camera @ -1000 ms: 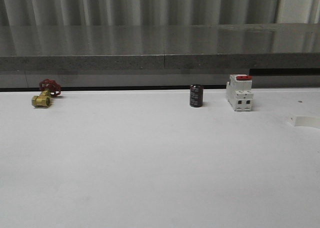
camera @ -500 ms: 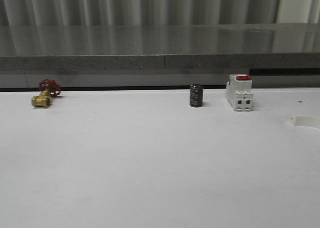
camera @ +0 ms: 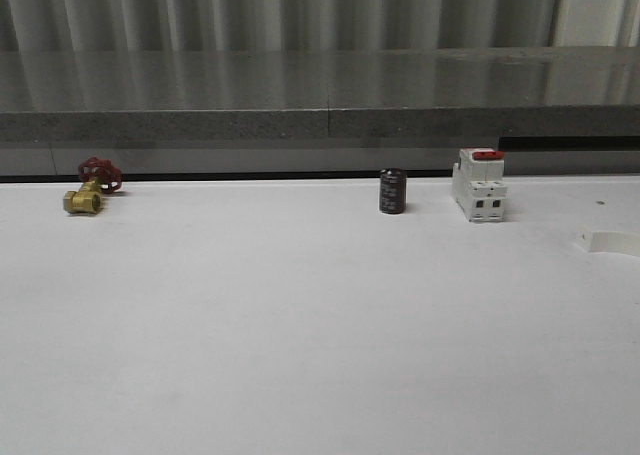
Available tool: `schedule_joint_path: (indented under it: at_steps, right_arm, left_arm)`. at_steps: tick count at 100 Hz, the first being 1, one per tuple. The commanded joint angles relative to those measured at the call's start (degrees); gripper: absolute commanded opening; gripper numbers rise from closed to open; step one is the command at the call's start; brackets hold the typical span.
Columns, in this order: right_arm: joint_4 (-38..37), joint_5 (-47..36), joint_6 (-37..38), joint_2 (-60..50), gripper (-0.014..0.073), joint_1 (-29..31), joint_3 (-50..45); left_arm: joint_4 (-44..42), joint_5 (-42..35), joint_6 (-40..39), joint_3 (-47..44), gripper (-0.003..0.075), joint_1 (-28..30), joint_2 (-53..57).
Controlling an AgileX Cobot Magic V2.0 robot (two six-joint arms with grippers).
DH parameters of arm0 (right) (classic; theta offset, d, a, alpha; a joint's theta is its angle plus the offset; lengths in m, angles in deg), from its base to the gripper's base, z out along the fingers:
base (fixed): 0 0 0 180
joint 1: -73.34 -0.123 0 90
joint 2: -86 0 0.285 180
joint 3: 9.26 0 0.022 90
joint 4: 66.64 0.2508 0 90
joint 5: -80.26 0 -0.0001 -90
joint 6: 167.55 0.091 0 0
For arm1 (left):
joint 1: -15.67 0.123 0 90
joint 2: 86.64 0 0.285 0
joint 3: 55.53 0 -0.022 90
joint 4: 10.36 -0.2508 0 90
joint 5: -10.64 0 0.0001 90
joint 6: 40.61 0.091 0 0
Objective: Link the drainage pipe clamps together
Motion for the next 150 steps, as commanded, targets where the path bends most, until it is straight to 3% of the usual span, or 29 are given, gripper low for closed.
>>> schedule_joint_path:
  at_steps: [1,11,18,35,42,60,98,123,150]
  right_arm:
    - [-0.62,-4.52,0.00,-1.11,-0.0066,0.42,0.95]
    - [-0.62,-4.52,0.00,-1.11,-0.0066,0.42,0.95]
    - [-0.62,-4.52,0.00,-1.11,-0.0066,0.42,0.95]
    - [-0.62,-4.52,0.00,-1.11,-0.0066,0.42,0.95]
    - [-0.62,-4.52,0.00,-1.11,-0.0066,0.42,0.95]
    - [-0.62,-4.52,0.00,-1.11,-0.0066,0.42,0.95]
    - [-0.62,-4.52,0.00,-1.11,-0.0066,0.42,0.95]
    - [-0.62,-4.52,0.00,-1.11,-0.0066,0.42,0.95]
    - [-0.62,-4.52,0.00,-1.11,-0.0066,0.42,0.95]
  left_arm:
    - [0.87,-3.34,-0.31,2.42,-0.0020,0.18,-5.10]
    - [1.98,-3.23,-0.31,3.72,-0.0010,0.18,-10.59]
    - [2.02,-3.23,-0.31,5.13,0.0063,0.18,-14.55]
    - [2.02,-3.35,-0.31,10.30,0.0493,0.18,-23.61]
    - [2.02,-2.48,-0.31,13.26,0.0579,0.18,-27.43]
    - [1.34,3.16,-0.31,22.93,0.0583,0.66,-38.21]
    - [4.00,19.90,-0.31,40.88,0.0583,7.83,-59.80]
    - [10.46,21.25,4.83,46.05,0.0583,13.23,-70.06]
    - [11.49,21.25,6.54,51.01,0.0583,17.13,-80.07]
